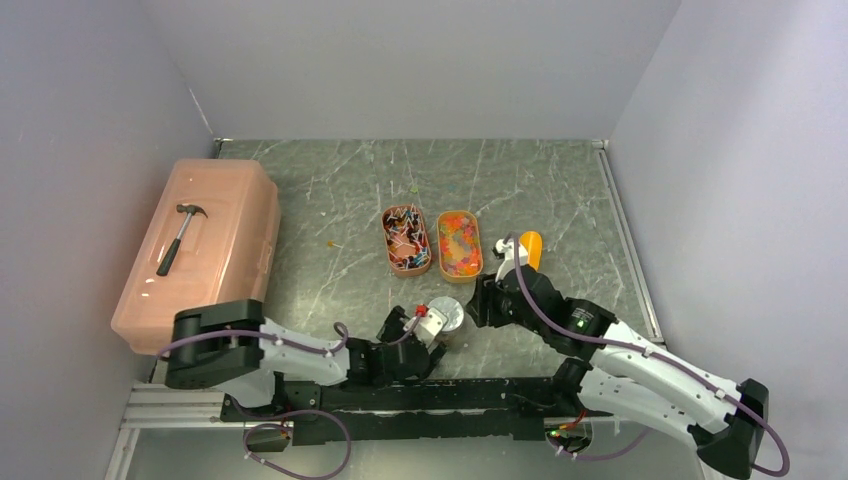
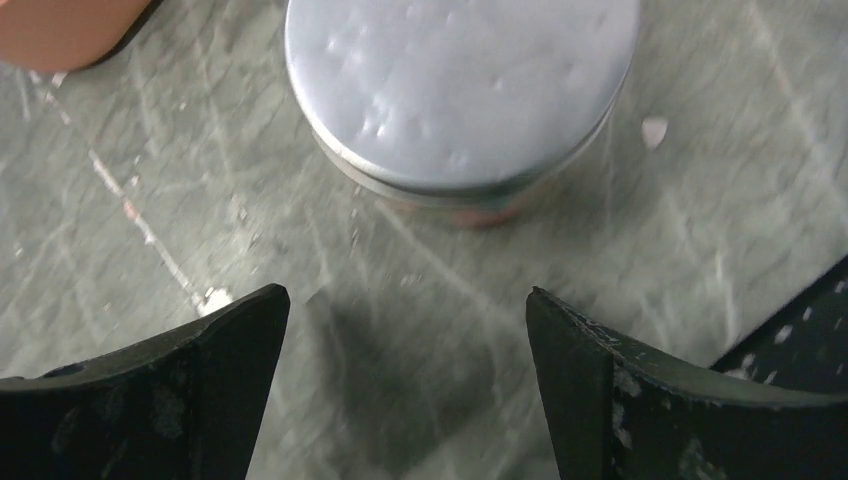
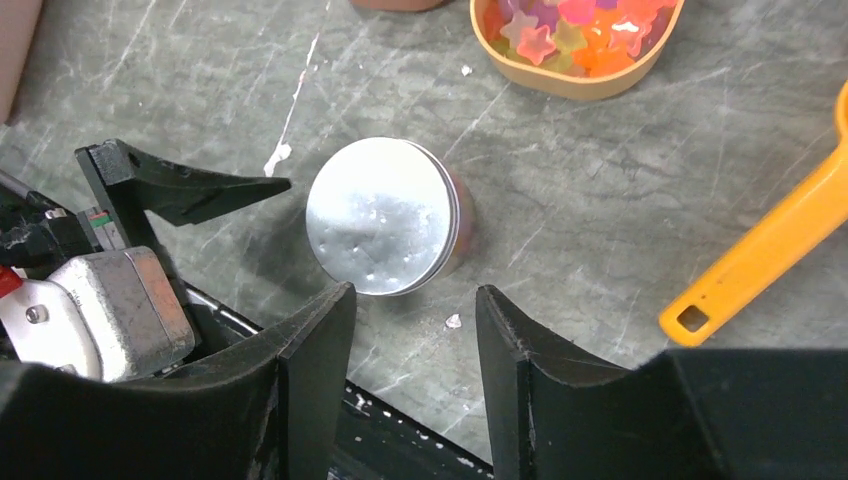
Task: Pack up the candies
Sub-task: Reset both arms
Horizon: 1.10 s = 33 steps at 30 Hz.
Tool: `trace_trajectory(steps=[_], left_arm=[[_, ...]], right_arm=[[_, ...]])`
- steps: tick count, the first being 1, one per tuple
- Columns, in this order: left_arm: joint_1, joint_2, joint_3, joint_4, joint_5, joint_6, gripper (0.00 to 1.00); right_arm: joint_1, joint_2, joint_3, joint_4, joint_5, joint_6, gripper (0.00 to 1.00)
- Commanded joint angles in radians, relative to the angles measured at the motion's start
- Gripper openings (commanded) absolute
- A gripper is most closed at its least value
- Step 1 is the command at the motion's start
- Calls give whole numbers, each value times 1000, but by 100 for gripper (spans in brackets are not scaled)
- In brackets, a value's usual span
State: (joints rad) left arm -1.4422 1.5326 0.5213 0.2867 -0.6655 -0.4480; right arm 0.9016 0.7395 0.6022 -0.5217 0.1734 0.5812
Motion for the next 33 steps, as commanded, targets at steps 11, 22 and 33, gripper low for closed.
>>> trace_trajectory(steps=[11,22,33], left_arm=[[-3,-299,244,-731,53,19,94],[160,-461,481,-1037,77,-2,94],[579,-492,653,-1090,383,140,94]], right_arm=[[-13,-13,194,-47,173,-129,63],[-14,-34,271,-79,309,-134,73],[-15,-134,302,-56,391,-175,100]])
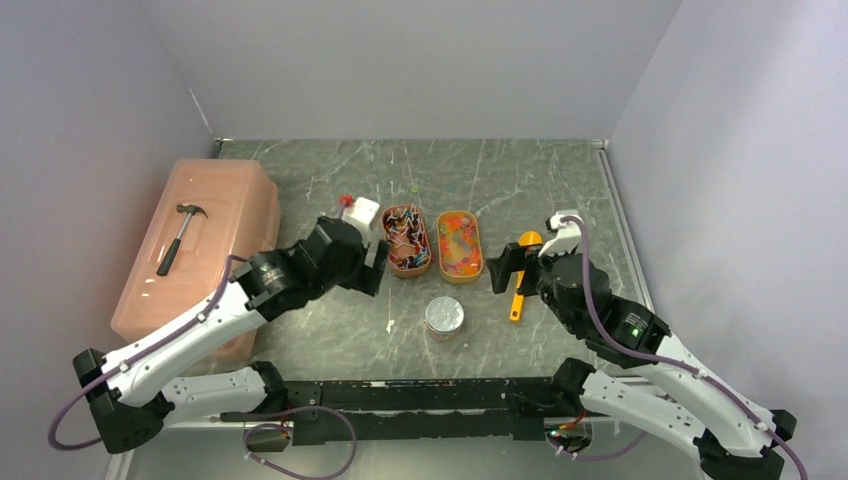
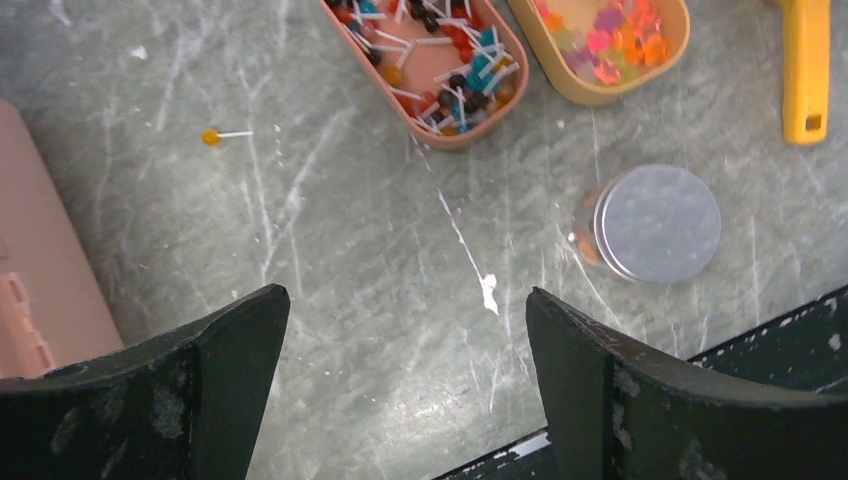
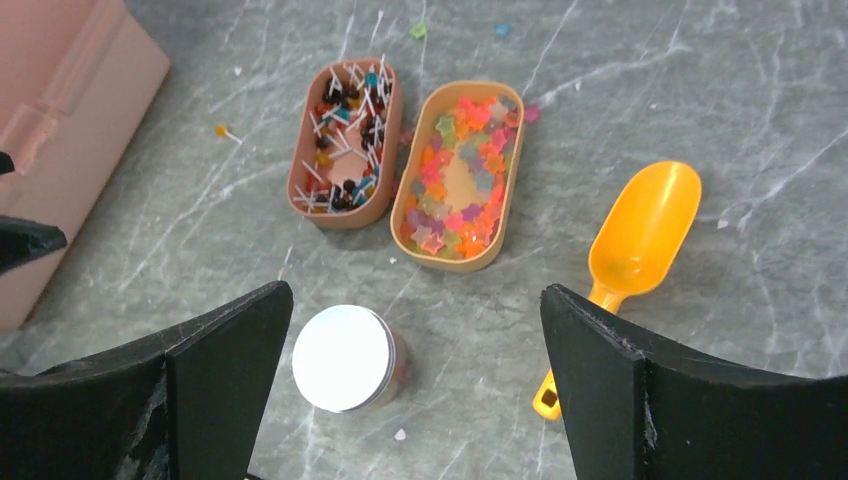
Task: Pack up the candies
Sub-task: Reset both arms
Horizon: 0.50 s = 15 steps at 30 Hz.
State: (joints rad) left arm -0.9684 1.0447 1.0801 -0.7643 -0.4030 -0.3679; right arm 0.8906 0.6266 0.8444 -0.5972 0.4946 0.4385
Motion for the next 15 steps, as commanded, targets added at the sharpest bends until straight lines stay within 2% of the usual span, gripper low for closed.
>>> trace_trajectory(steps=[1,7,15], left_arm=[[132,-5,112,-42,132,68,94],[307,-66,157,-6,162,93,94],[324,-170,98,77,281,119,94]], right_arm=[[-3,-25,63,17,80,-36,100],[-2,-48,65,8,135,-44,100],[-3,-41,58,9,115,-64,100]])
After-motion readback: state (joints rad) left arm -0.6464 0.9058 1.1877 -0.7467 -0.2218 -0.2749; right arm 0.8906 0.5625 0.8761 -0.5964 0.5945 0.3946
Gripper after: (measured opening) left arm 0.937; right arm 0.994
